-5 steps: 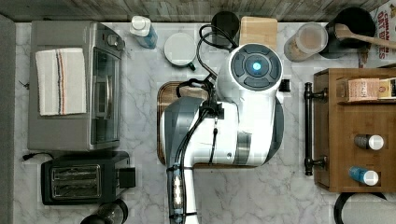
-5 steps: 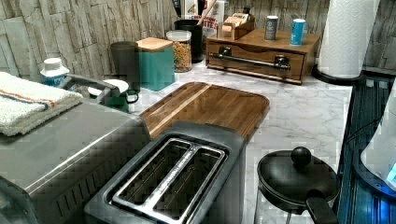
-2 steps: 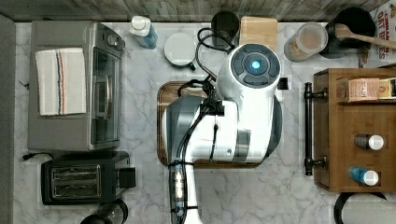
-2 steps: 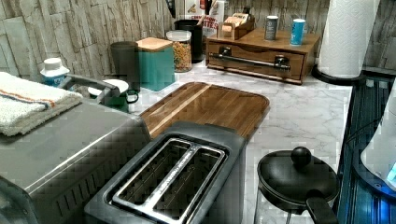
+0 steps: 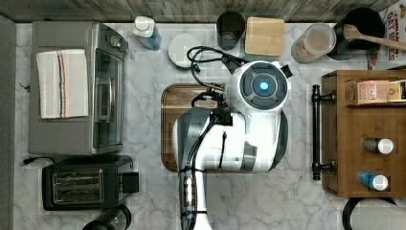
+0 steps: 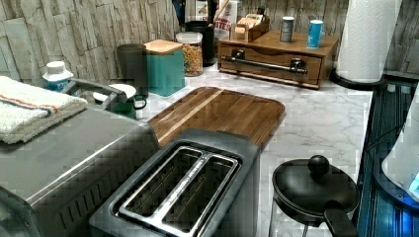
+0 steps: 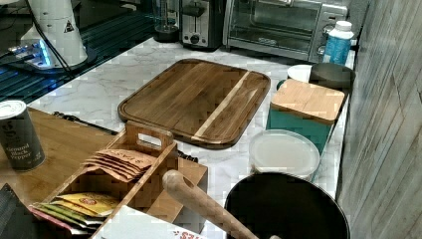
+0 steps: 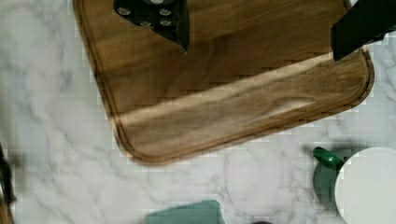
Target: Open the drawer.
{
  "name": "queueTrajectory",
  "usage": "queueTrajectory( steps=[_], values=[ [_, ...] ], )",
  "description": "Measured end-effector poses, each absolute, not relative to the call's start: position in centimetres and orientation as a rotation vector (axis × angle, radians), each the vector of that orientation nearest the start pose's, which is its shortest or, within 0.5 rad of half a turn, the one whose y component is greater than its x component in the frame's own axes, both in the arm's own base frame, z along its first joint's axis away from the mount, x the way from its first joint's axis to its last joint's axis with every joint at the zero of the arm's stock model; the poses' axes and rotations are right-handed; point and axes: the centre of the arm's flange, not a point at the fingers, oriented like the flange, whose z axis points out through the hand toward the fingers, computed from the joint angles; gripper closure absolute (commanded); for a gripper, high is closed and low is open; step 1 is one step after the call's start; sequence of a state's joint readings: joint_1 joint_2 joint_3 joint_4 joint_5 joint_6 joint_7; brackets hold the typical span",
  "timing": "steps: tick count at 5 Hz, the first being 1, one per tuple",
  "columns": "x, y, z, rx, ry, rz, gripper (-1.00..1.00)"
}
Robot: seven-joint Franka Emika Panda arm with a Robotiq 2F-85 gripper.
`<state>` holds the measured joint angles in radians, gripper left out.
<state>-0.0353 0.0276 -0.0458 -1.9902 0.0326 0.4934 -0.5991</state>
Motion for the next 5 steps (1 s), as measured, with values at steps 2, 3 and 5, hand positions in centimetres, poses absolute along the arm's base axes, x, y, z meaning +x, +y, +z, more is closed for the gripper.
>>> queueTrajectory(
  steps=[2, 3, 5],
  values=[
    [54.4, -11.7, 41.1, -3.135, 0.310, -0.118, -1.00],
    [52.8, -16.4, 39.1, -3.147, 0.372, -0.113, -1.00],
    [50.0, -24.1, 38.0, -3.223, 0.201, -0.150, -1.00]
  ],
)
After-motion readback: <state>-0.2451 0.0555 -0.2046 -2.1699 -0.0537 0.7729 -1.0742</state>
